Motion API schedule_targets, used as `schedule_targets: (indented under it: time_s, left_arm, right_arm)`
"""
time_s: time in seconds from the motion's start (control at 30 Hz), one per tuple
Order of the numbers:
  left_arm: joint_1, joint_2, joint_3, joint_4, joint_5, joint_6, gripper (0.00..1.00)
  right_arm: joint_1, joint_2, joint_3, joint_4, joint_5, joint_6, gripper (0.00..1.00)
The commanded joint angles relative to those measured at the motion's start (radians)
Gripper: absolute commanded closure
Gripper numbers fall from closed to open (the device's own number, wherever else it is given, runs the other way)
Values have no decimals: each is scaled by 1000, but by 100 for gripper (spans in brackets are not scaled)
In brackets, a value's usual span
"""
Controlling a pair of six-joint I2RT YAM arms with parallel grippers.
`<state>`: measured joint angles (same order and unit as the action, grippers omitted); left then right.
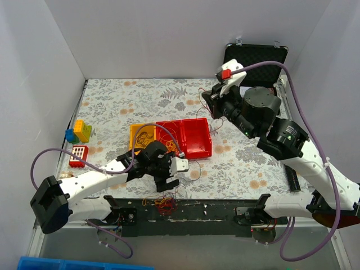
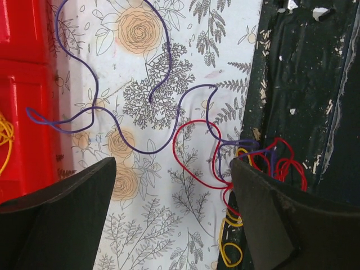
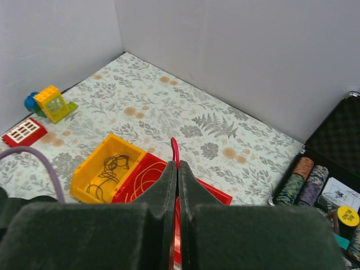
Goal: Untangle the cables
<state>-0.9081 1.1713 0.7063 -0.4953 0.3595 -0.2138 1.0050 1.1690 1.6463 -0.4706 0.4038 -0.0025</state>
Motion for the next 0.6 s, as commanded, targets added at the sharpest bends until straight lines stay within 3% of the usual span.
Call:
schedule_targets:
  time_s: [0.0, 0.23, 0.57]
  left_arm:
    - [-2, -79, 44, -81, -16, 82, 16]
    - [-2, -162, 154, -250, -31, 151, 11]
    - [0, -214, 278, -299, -123, 186, 8]
  right_arm:
    - [-6, 23, -26, 87, 95, -71, 99]
    - [-57, 29, -261, 300, 80, -105, 99]
    - [-166, 95, -420, 391, -6, -5, 99]
